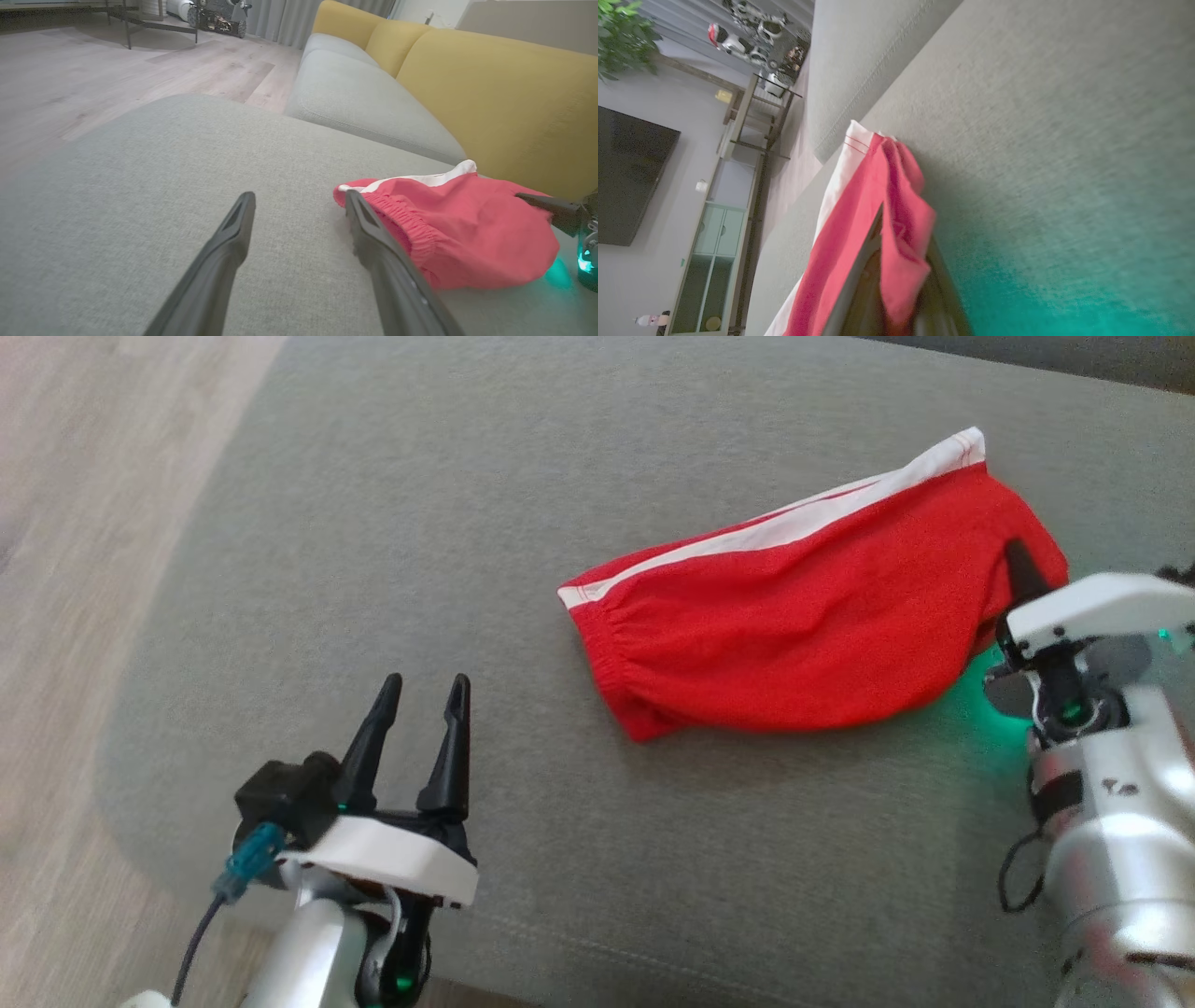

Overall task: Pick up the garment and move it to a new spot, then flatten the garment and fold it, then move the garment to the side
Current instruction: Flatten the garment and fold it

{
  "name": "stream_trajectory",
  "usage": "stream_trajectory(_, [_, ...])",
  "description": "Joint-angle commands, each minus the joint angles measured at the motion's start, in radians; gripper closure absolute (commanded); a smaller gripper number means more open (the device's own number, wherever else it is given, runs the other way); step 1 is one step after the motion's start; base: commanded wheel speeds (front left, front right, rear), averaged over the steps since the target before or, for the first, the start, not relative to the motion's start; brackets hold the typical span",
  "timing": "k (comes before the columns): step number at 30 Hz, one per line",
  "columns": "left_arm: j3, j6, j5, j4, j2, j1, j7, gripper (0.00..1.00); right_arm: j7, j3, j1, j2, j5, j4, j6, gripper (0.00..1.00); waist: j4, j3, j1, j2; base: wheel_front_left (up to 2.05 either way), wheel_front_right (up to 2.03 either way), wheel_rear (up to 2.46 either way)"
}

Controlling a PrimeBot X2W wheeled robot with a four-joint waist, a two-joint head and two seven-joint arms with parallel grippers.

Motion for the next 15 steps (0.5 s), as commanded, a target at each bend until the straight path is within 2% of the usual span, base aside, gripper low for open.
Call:
stream_trajectory(1, [0.045, 0.002, -0.007, -0.030, 0.002, -0.025, -0.012, 0.00, -0.028, 0.027, 0.022, 0.017, 0.018, -0.045, -0.001, 1.00, -0.042, -0.020, 0.0000, 0.0000, 0.00, 0.00, 0.00])
stream_trajectory(9, [0.071, -0.009, 0.009, -0.026, 0.002, -0.010, -0.012, 0.00, -0.160, 0.078, 0.167, 0.041, 0.130, -0.204, -0.001, 1.00, -0.205, -0.055, 0.0000, 0.0000, 0.00, 0.00, 0.00])
stream_trajectory(15, [0.082, -0.028, 0.032, -0.013, 0.002, -0.009, -0.012, 0.00, -0.302, 0.197, 0.294, 0.043, 0.268, -0.260, -0.001, 1.00, -0.295, -0.069, 0.0000, 0.0000, 0.00, 0.00, 0.00])
